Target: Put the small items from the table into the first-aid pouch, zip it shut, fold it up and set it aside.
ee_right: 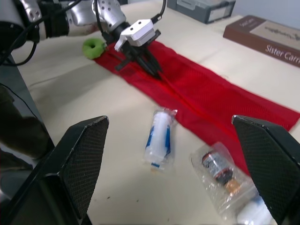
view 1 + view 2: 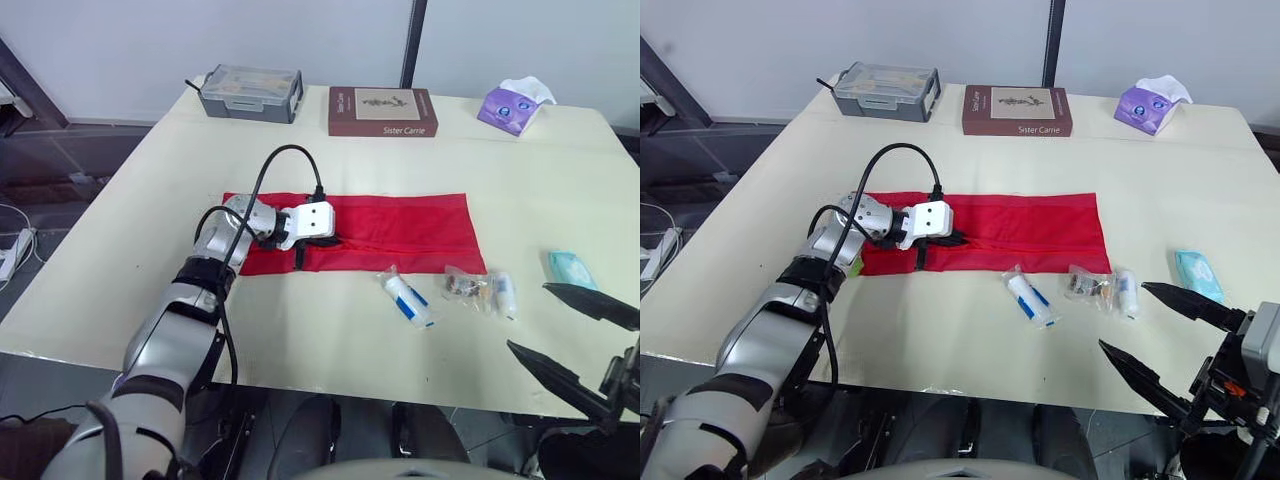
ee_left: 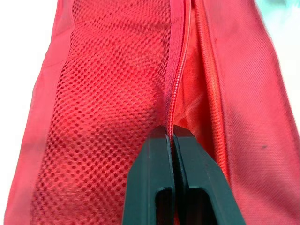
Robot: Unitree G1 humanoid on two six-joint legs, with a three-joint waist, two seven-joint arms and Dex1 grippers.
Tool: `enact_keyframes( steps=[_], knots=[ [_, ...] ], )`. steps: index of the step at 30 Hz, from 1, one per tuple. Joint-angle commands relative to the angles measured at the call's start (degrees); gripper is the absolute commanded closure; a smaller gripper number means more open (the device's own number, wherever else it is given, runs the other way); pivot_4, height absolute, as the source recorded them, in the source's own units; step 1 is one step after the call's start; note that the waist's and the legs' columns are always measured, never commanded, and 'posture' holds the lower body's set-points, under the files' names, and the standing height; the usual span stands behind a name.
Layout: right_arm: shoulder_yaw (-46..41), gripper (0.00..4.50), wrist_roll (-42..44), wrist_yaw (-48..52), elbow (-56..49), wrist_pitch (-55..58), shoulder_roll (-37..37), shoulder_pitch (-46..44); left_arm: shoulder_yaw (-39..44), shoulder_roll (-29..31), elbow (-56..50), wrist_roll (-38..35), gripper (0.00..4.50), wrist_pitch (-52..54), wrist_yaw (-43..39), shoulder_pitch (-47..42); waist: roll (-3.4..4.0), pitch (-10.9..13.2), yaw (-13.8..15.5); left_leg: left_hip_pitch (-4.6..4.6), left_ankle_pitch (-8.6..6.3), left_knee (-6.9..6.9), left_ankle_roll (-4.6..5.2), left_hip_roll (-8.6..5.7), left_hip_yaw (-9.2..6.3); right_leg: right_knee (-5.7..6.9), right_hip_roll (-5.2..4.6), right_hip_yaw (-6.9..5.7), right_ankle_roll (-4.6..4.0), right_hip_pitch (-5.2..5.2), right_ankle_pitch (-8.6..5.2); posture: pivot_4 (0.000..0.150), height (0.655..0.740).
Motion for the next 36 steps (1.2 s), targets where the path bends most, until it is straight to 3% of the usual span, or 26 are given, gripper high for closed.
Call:
enact_keyframes(
  steps=[1, 8, 12, 16, 19, 25, 35, 36],
  knots=[
    [-2.8, 0.0, 0.1, 1.3, -0.2, -0.9, -0.2, 0.5, -0.1, -0.9, 5.6, 2.3, 4.45, -5.9, 2.9, -4.0, -0.01, 0.0, 0.0, 0.0, 0.0, 0.0, 0.0, 0.0, 0.01, 0.0, 0.0, 0.0, 0.01, 0.0, 0.0, 0.15, 0.74],
    [0.6, 0.0, -0.4, -6.7, -1.0, 2.2, -3.5, -4.0, 2.3, -4.7, 9.4, -0.1, 4.45, -1.8, -1.4, -6.1, -0.02, 0.0, -0.1, -0.01, -0.01, 0.01, 0.01, 0.0, 0.01, 0.0, 0.0, -0.01, 0.01, 0.0, 0.0, 0.15, 0.74],
    [14.4, 0.0, -4.1, -14.5, -1.4, 1.4, -9.3, -7.6, 4.2, -5.7, 6.8, -2.4, 4.45, 3.0, -3.9, -5.0, -0.09, 0.0, -0.3, 0.03, -0.01, 0.01, 0.01, 0.02, 0.03, 0.03, 0.01, 0.02, 0.01, 0.0, 0.01, 0.15, 0.74],
    [30.5, 0.0, -6.5, -30.2, -1.4, 8.2, -17.2, -15.3, 5.0, -5.8, 3.4, -3.3, 4.45, 6.4, -5.5, -3.7, -0.1, 0.0, -0.2, 0.03, 0.0, 0.07, 0.01, 0.01, 0.06, 0.12, 0.0, 0.02, 0.0, -0.02, 0.0, 0.15, 0.74],
    [41.8, 0.0, -4.9, -38.8, -0.9, 15.8, -13.3, -24.8, 4.9, -5.2, 0.4, -3.2, 4.45, 7.5, -5.8, -2.4, -0.15, -0.1, -0.2, -0.01, 0.0, 0.11, 0.0, 0.01, 0.03, 0.14, 0.0, 0.03, -0.01, -0.02, 0.0, 0.15, 0.74],
    [59.5, 0.0, -10.0, -45.8, 5.2, 27.5, -3.8, -41.0, 5.1, -4.5, -4.2, -3.7, 4.45, 11.2, -6.6, -0.8, -0.17, -0.1, -0.3, 0.0, 0.0, 0.15, 0.01, 0.0, 0.0, 0.19, 0.04, 0.03, -0.02, -0.02, 0.0, 0.15, 0.74],
    [65.3, 0.0, -16.6, -47.8, 15.4, 37.8, 7.4, -52.5, 5.1, -4.2, -9.8, -4.8, 4.45, 15.8, -6.5, 1.0, -0.16, -0.1, -0.3, 0.0, 0.0, 0.17, 0.02, -0.07, 0.0, 0.33, 0.03, 0.04, -0.01, -0.04, 0.0, 0.15, 0.74],
    [65.7, 0.56, -17.1, -47.0, 15.4, 38.1, 7.8, -52.9, 5.1, -4.2, -10.1, -4.9, 4.5, 16.1, -6.4, 1.1, -0.16, -0.1, -0.3, 0.0, 0.0, 0.17, 0.02, -0.07, 0.0, 0.34, 0.03, 0.05, -0.01, -0.05, 0.0, 0.15, 0.74]
  ],
)
